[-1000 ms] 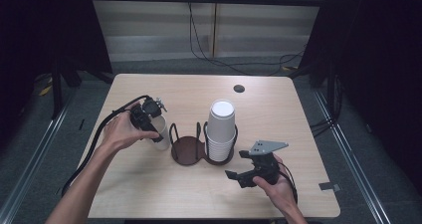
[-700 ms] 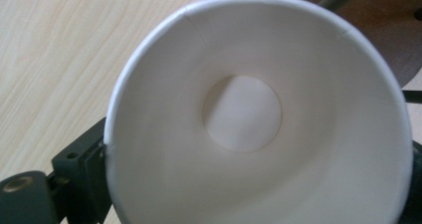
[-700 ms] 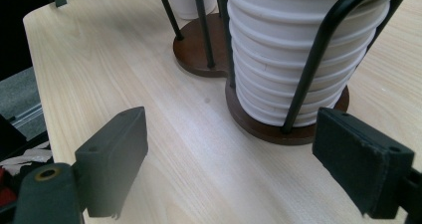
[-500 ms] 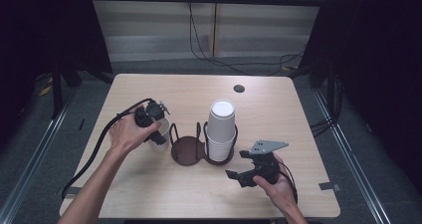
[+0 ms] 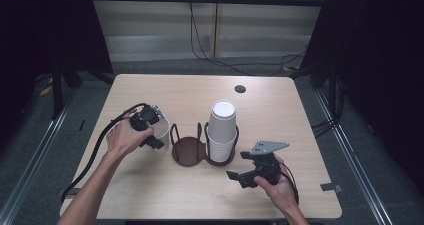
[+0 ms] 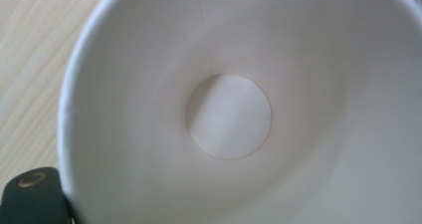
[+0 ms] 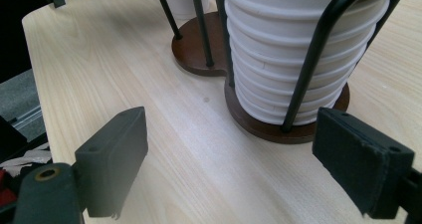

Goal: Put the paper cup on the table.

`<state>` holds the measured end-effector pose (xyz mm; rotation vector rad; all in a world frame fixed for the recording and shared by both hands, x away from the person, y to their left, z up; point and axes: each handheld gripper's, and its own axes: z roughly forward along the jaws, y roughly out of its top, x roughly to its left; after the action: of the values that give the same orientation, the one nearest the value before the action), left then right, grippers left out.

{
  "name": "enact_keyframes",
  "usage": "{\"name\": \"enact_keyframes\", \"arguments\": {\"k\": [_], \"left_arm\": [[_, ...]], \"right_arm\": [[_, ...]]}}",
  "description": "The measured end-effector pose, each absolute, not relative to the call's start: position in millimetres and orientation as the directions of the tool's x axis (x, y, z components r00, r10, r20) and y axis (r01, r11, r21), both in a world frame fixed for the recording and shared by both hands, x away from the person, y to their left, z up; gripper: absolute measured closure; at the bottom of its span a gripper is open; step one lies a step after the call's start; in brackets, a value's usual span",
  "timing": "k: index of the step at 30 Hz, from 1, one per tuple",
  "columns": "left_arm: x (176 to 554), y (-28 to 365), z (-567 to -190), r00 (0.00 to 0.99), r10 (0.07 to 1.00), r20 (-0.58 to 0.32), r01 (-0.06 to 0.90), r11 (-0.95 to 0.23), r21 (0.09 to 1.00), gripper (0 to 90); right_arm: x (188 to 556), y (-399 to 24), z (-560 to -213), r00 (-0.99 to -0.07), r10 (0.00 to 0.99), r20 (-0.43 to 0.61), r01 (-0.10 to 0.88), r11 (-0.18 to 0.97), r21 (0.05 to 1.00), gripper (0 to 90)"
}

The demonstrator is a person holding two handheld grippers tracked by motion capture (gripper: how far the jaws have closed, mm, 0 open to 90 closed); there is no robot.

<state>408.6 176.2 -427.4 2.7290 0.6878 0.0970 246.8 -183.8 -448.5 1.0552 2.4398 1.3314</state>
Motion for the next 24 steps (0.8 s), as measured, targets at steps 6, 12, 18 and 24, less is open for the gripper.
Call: {"name": "enact_keyframes", "arguments": {"k": [6, 12, 18, 24], "left_arm": [[404.6, 189.4, -431.8, 0.881, 0.472, -0.038, 0.456, -0.825, 0.335, 15.0], [399.5, 203.4, -431.8, 0.883, 0.466, -0.056, 0.454, -0.816, 0.359, 15.6], [394.1, 213.0, -429.4, 0.871, 0.488, -0.060, 0.470, -0.791, 0.392, 15.9], [386.1, 222.4, -424.0, 0.858, 0.507, -0.083, 0.490, -0.759, 0.428, 16.5]], "right_arm": [[247.0, -184.9, -448.5, -0.726, 0.665, 0.177, 0.507, 0.343, 0.791, 14.4], [247.5, -184.1, -449.1, -0.727, 0.663, 0.180, 0.509, 0.344, 0.789, 14.4], [247.3, -184.3, -449.0, -0.722, 0.670, 0.174, 0.509, 0.343, 0.790, 14.5], [247.2, -187.0, -448.0, -0.712, 0.680, 0.173, 0.511, 0.333, 0.793, 14.5]]}}
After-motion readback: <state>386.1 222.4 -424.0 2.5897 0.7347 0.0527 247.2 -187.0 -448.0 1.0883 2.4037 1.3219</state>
